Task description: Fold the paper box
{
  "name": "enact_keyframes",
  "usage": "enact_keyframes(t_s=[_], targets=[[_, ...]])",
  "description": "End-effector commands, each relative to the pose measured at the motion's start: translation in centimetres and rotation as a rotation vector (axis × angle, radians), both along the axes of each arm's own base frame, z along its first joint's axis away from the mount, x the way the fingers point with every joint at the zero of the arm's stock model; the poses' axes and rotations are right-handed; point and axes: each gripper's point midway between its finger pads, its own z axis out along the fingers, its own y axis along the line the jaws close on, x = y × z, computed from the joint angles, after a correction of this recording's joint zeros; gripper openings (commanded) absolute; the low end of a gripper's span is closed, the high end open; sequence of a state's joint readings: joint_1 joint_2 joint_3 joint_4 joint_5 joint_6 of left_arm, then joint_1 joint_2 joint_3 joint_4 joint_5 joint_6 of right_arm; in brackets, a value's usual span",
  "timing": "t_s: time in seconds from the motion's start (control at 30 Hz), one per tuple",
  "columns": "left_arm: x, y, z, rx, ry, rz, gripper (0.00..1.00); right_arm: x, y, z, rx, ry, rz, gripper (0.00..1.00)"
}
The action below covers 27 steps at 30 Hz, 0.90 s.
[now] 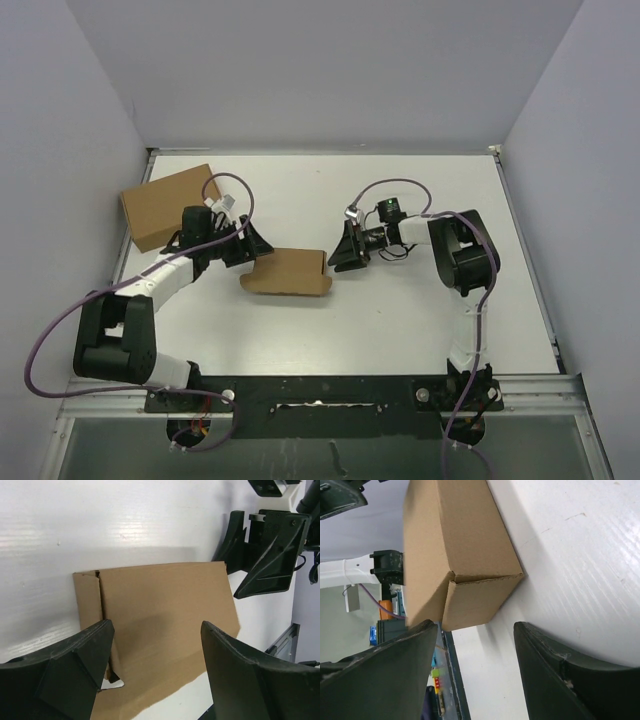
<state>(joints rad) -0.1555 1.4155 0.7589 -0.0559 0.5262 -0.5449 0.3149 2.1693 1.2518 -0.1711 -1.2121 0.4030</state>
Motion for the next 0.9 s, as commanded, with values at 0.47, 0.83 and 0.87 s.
enact_keyframes(t_s=[0.47, 0.83, 0.87], targets=[[-0.1, 0.8, -2.0, -0.012, 0.058, 0.032, 0.68, 0.1, -2.1, -0.1, -0.058, -0.101, -0.065, 0.61], [-0.9, 1.4, -3.2, 0.071, 0.084, 0.053, 0.63, 0.7, -0.7, 2.4, -0.143, -0.323, 0.035, 0.74], [-1.0, 1.4, -3.2, 0.07, 0.082, 0.051, 0.62, 0.7, -0.4, 2.4, -0.143, -0.322, 0.04, 0.74]])
